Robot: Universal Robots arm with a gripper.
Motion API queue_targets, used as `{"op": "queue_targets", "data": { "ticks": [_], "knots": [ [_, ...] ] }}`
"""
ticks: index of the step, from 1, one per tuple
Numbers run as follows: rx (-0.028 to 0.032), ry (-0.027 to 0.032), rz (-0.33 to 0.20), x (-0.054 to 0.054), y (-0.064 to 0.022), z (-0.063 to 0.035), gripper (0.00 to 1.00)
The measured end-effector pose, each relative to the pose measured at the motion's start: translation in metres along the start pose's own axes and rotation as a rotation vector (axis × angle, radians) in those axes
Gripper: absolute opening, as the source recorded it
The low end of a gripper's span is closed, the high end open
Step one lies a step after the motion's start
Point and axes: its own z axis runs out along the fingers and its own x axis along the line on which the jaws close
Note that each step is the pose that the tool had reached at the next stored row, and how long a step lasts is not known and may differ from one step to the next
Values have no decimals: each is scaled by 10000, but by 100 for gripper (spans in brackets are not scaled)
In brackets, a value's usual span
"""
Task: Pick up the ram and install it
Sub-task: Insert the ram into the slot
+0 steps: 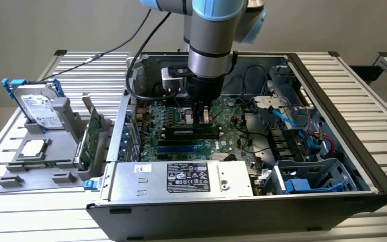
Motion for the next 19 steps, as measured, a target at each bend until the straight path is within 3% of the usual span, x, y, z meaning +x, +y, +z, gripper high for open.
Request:
{"op": "queue_targets", "data": {
  "ticks": [19],
  "knots": [
    [-1, 35, -231, 0, -1, -1, 14]
  ]
}}
